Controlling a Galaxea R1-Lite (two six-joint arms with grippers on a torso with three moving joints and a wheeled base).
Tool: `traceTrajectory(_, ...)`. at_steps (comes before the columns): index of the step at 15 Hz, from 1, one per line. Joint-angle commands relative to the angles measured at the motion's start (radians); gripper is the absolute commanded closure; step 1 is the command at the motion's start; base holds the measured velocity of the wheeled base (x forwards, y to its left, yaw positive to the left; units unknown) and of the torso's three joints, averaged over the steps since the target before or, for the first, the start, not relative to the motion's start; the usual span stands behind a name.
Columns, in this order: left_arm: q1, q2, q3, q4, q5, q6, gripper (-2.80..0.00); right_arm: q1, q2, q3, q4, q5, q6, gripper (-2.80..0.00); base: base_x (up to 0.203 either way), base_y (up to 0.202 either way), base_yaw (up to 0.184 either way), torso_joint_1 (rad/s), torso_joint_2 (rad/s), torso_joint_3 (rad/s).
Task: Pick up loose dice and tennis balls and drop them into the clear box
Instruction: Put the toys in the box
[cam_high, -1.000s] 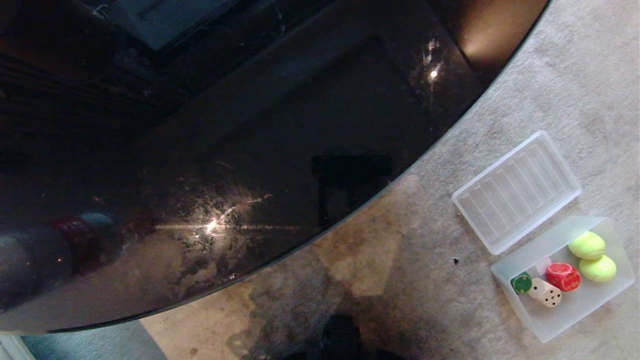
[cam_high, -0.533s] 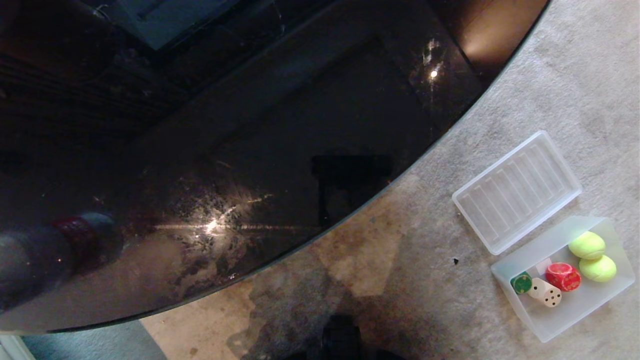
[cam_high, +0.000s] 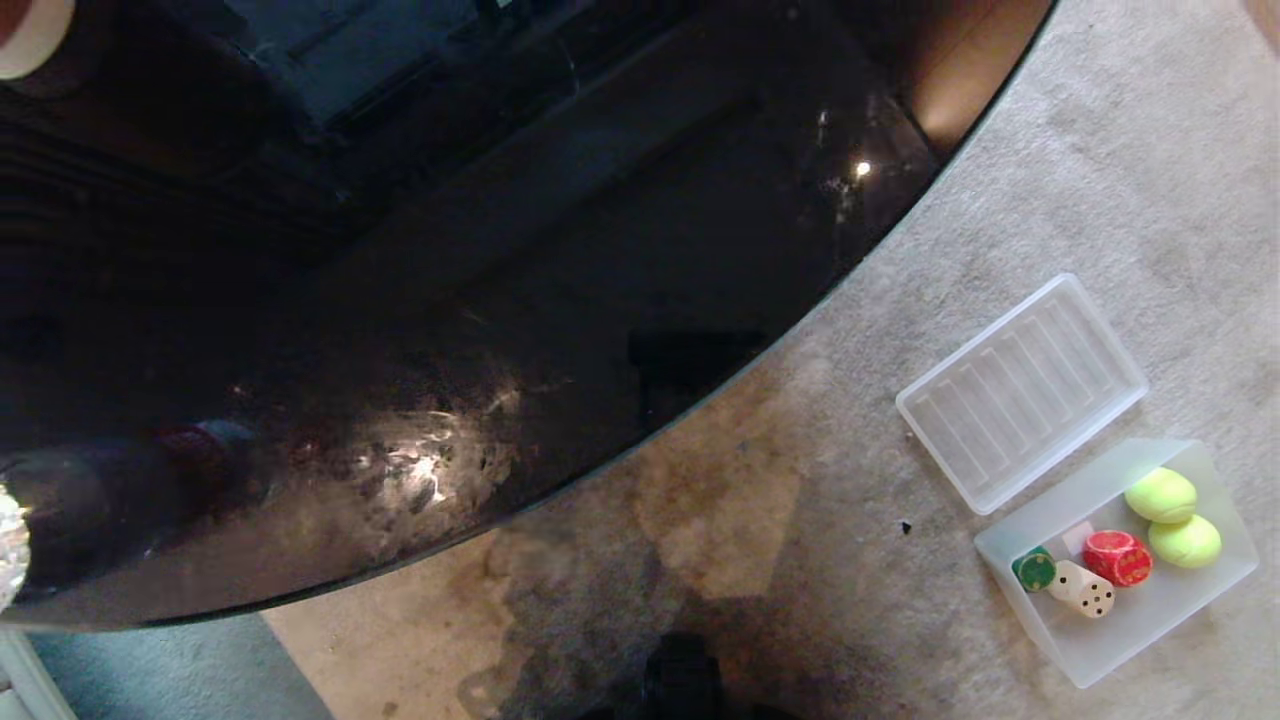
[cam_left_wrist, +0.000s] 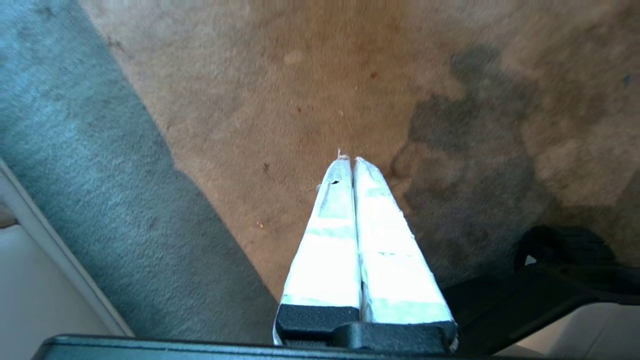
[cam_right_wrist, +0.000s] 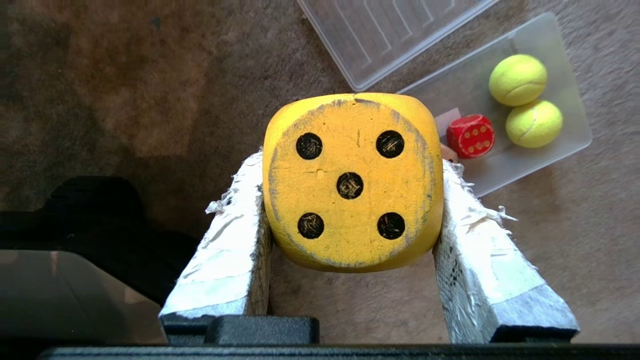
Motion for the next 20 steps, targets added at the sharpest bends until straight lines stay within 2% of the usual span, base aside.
traceTrajectory(1,0.000,0.000,0.000,0.000,0.000,-0.001,0.00,0.000,0.003,0.000,0.001,0.001,-0.001,0.00,0.000,0.000,0.000,0.005,0.01,0.195)
traceTrajectory(20,0.000,0.000,0.002,0.000,0.000,-0.001,0.00,0.000,0.003,0.000,0.001,0.002,-0.004,0.00,0.000,0.000,0.000,0.002,0.00,0.202)
